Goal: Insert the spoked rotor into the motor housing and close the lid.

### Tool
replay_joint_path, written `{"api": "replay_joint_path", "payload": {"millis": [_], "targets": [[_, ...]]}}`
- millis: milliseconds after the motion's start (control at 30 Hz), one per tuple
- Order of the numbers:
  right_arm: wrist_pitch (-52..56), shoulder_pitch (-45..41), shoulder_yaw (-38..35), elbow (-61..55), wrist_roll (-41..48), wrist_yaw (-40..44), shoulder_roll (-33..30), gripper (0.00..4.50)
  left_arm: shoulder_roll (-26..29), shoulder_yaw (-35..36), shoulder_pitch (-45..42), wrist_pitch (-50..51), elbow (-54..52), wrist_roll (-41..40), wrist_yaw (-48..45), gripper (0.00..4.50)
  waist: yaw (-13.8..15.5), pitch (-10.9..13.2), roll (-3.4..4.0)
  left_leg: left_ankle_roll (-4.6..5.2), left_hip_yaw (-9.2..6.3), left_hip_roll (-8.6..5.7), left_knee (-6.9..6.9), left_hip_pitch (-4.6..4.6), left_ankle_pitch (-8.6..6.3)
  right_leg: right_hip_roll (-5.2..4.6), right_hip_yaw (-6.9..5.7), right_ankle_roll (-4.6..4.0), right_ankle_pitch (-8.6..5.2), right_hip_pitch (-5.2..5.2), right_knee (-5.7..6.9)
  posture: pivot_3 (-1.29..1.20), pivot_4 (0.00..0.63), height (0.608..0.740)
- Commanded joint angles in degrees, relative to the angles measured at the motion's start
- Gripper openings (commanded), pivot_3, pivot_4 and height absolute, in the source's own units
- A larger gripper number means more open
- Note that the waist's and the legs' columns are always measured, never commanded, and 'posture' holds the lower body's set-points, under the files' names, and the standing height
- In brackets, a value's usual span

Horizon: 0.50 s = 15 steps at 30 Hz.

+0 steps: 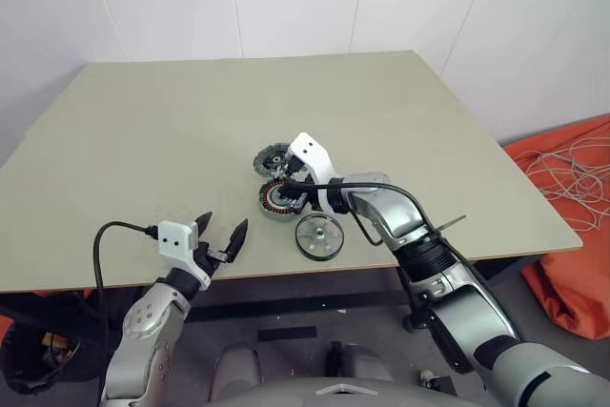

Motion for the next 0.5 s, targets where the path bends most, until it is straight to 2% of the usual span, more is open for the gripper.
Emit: {"api": "replay_joint_path", "payload": {"millis": [33, 500], "targets": [[-0.8, -0.8, -0.3, -0.2, -0.3, -0.3, 0.4, 0.02, 0.0, 0.4, -0.6, -1.3, -1.0, 0.2, 0.0, 4.50, 0.0, 0.0, 0.00, 0.00, 0.00, 0.00, 0.00, 0.00, 0.00, 0.00, 0.00, 0.00, 0.00, 0.00, 0.00, 0.00, 0.000, 0.740], [-4.2, -2.4, -1.1, 7.5, -1.2, -1.8, 2.4, 0.02, 0.1, 0.5, -0.6, -1.0, -1.1, 0.1, 0.0, 4.50, -0.1, 0.0, 0.01, 0.00, 0.00, 0.00, 0.00, 0.02, 0.00, 0.00, 0.00, 0.00, 0.00, 0.01, 0.01, 0.00, 0.000, 0.740]]}}
